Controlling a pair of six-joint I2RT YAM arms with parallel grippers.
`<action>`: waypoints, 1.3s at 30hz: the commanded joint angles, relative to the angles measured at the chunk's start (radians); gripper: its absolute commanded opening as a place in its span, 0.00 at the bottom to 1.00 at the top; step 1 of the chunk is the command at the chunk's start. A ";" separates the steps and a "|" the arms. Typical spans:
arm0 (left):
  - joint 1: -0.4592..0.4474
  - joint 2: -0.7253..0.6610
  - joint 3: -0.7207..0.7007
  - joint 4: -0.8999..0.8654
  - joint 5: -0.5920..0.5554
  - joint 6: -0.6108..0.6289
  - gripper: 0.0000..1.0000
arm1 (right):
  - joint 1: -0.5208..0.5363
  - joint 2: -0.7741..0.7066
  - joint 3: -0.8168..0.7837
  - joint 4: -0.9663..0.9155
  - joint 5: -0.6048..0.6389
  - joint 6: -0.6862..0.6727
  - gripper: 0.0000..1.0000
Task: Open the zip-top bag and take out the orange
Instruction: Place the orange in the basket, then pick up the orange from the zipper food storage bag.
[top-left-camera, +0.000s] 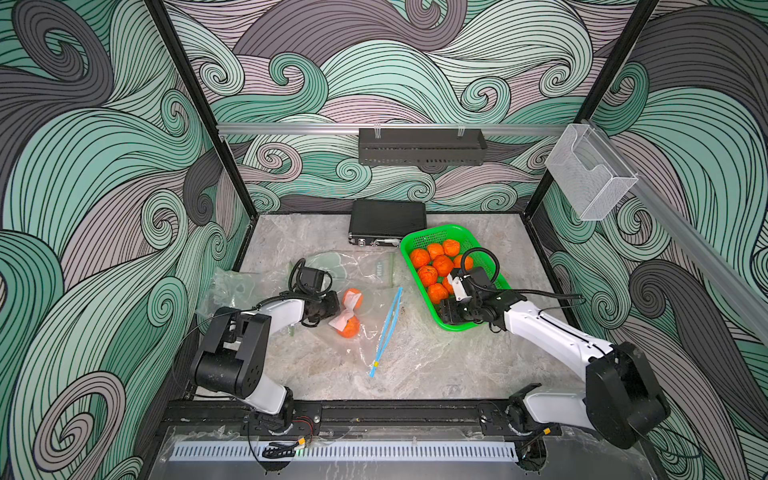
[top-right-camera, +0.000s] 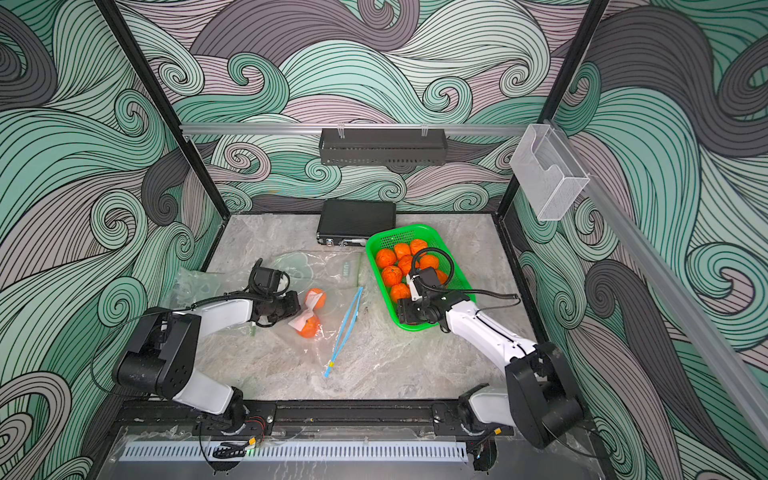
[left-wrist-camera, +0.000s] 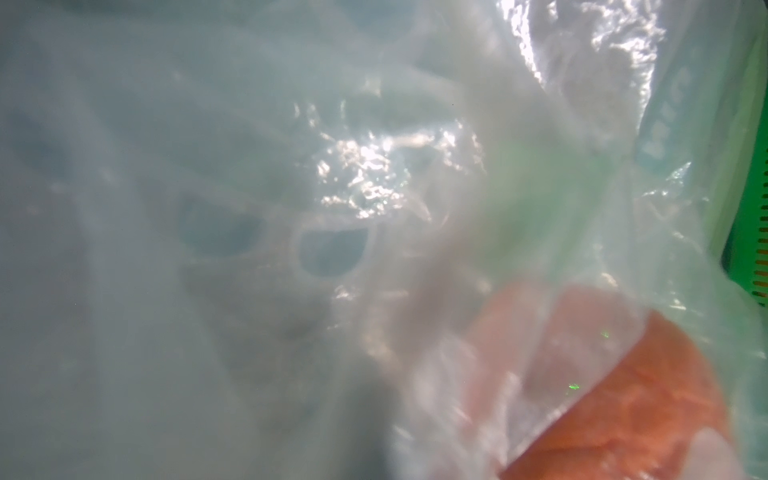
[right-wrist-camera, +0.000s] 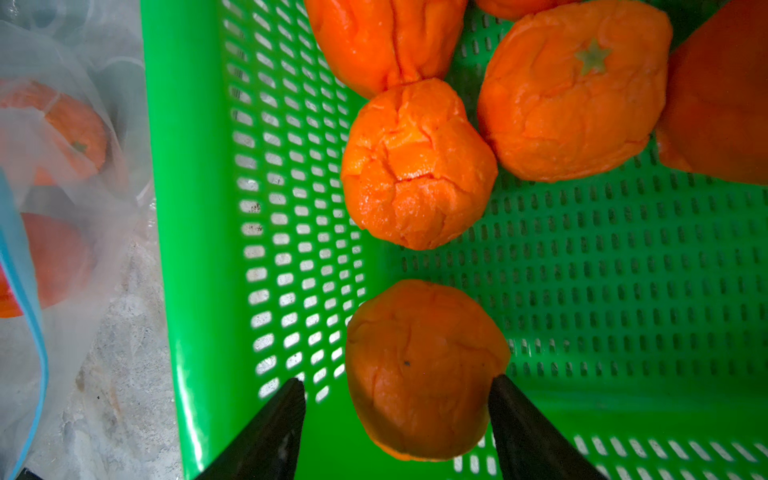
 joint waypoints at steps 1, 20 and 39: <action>-0.001 0.031 0.002 -0.074 -0.016 0.009 0.00 | -0.008 -0.047 0.028 -0.049 0.008 0.013 0.72; -0.001 0.033 0.005 -0.074 -0.018 0.009 0.00 | 0.080 -0.376 0.044 0.046 -0.160 0.021 0.39; -0.002 0.033 0.002 -0.074 -0.018 0.009 0.00 | 0.488 0.043 0.109 0.232 -0.019 -0.038 0.11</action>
